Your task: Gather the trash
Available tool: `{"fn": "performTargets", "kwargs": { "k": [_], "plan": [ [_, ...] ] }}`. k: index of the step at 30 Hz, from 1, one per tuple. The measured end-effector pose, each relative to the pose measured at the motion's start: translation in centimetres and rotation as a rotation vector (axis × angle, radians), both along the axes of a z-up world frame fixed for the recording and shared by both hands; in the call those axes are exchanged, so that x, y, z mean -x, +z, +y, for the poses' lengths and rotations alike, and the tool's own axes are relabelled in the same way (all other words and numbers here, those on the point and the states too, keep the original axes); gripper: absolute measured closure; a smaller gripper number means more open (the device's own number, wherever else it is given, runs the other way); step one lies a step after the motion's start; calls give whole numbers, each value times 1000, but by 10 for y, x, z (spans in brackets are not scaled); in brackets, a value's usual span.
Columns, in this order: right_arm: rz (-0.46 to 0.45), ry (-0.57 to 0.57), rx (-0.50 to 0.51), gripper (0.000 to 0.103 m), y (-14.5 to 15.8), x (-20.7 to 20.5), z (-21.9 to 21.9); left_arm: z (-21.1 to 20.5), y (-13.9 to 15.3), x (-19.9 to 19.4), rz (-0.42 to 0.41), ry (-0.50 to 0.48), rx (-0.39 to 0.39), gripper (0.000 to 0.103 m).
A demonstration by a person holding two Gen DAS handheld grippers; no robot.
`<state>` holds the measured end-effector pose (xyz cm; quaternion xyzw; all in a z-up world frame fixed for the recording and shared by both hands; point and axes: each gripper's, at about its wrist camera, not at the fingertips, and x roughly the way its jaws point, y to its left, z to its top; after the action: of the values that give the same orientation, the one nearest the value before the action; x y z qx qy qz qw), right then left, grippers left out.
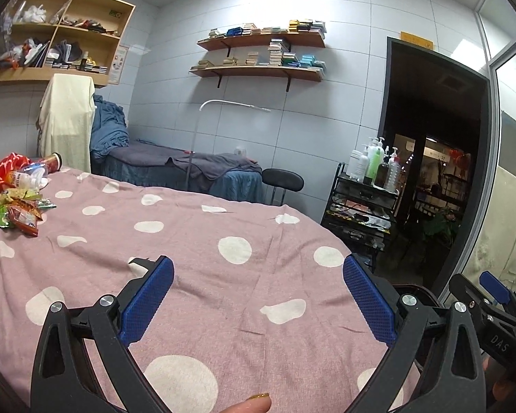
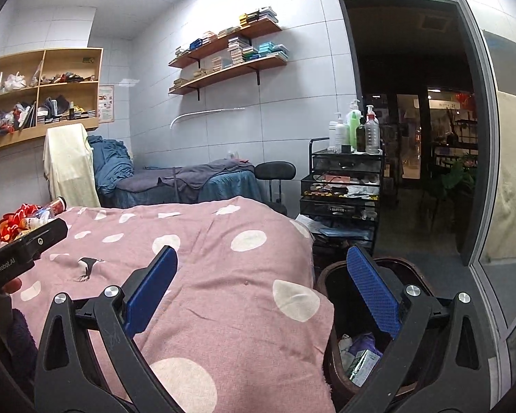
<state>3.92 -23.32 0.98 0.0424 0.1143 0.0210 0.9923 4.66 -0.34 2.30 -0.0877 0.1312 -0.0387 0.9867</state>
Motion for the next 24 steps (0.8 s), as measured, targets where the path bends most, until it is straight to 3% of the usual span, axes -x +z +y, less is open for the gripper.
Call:
{"fn": "performTargets", "kwargs": {
  "k": [24],
  "plan": [
    [7, -7, -24, 6, 3, 1, -7, -16, 1, 10, -23, -33, -56, 5]
  ]
}}
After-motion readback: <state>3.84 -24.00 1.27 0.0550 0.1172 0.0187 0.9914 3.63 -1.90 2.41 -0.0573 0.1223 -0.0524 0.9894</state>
